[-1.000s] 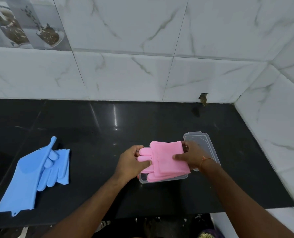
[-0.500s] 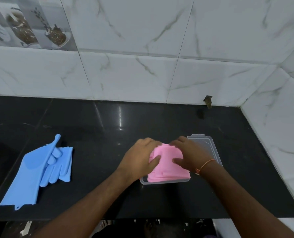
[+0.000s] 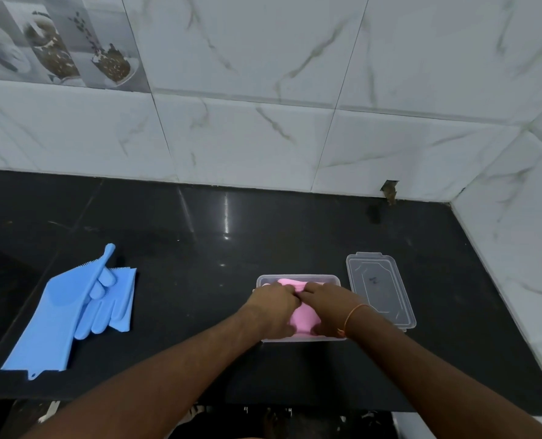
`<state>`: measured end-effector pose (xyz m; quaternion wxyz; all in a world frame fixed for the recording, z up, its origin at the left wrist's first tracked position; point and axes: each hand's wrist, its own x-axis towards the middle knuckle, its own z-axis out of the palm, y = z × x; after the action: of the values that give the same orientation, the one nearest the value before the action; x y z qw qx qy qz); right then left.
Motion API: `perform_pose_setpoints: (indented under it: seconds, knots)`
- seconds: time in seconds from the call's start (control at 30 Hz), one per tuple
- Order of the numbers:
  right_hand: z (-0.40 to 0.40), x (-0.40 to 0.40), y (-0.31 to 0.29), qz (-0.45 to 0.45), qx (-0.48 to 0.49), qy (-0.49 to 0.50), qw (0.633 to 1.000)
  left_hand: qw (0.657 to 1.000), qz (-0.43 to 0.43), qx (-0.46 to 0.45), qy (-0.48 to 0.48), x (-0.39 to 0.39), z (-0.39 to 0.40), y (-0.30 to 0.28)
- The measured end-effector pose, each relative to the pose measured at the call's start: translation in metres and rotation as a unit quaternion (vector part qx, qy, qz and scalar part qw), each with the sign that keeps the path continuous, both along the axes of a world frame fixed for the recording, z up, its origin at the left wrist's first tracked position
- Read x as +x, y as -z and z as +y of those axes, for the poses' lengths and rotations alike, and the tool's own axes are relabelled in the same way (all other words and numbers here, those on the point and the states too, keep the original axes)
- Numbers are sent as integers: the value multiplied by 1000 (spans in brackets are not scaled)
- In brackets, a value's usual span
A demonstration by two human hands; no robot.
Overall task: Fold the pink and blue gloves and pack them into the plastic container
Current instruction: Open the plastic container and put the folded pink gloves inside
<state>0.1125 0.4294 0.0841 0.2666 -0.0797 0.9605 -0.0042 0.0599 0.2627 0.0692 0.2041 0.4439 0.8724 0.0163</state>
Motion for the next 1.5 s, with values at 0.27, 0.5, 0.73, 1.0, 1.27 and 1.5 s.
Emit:
perform_pose_setpoints:
  seconds: [0.27,0.5,0.73,1.0,1.27,1.5]
  knots:
    - [-7,-9,23,-5,3,4,1000,999,4,-43,33,-5,4,16]
    - [-4,-8,22,2,13,14,1000,995,72,40,59,-1,-5,3]
    - [21,-15,7,251,-26,78,964,928,-244,187,-211,71,-38,2]
    - [41,-4,34,142,-42,152,977,765,-413,202,-452,62,-42,23]
    - [44,58,44,147,-67,321,933,783,-362,267,-429,15,-14,26]
    - [58,90,41,113,-60,396,909,833,-352,245,-350,7,27,29]
